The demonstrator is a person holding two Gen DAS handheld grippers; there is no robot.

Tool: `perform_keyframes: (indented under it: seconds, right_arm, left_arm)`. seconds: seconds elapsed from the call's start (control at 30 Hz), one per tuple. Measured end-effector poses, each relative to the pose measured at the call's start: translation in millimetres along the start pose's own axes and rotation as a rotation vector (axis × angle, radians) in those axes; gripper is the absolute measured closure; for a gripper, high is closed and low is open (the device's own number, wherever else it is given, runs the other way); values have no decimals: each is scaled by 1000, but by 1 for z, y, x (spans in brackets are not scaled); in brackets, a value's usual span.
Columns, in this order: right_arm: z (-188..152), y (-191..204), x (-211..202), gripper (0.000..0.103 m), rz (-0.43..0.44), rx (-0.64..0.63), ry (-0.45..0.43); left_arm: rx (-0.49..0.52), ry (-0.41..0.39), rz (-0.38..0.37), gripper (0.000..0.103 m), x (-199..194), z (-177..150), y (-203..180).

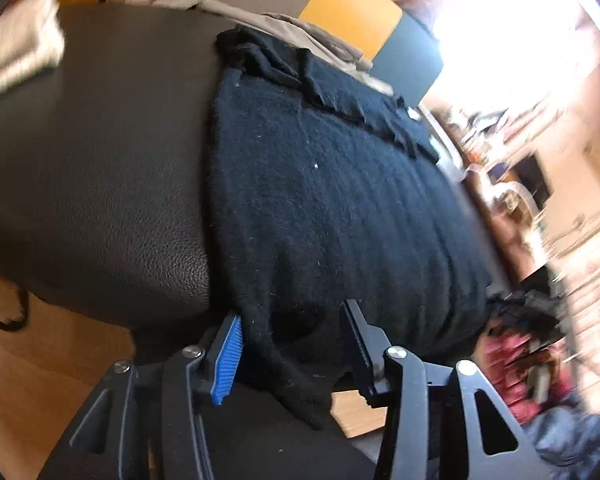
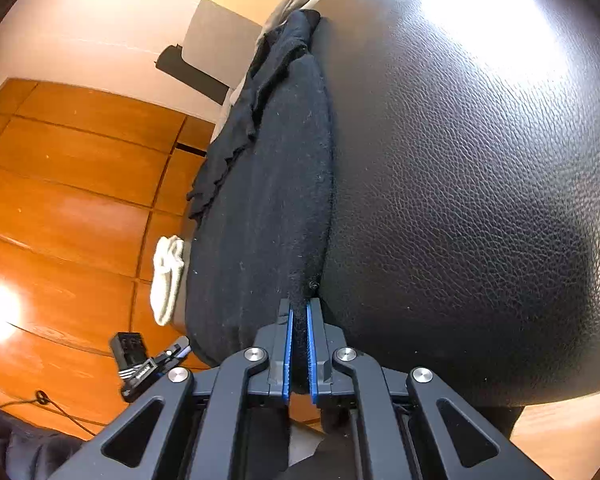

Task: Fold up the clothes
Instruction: 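Grasp the sweater hem at the bench edge with both grippers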

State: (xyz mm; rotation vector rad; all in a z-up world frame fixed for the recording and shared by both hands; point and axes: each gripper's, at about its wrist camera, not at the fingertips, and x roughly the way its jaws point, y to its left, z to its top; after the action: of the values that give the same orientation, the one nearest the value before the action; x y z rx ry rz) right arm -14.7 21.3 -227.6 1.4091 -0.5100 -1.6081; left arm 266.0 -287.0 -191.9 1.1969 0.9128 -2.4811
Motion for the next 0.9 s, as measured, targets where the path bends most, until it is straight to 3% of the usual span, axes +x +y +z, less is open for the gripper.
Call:
perform_keyframes:
  seconds: [0.1,0.43,0.47,0.5,0.53,0.67,0.9]
  right_arm:
    - [0,7,1,98,-40,-37,8]
    - [-4,13,6,93,-32,-64,41]
    - [-4,12,7,93,-26,-53,39]
    - [-4,12,8,97,-27,-48,34]
    - [-5,12,8,98,-46,-54,26]
    - [-8,20,8,98,-88,-74,15]
    - [-5,24,5,98,-24,-79,46]
  left_arm:
    - [148,16,151,58,7,-4,-26]
    - [189,15,268,58,13,-6,-39]
    - [195,14,281,60,13,-7,-41]
    - [198,13,287,79,13,-7,-42]
    - [183,5,264,96,11,-6,-40]
    - [111,-5,176,96,5,-2,-25]
    - [-35,-4,-63,96,-9,8,-3]
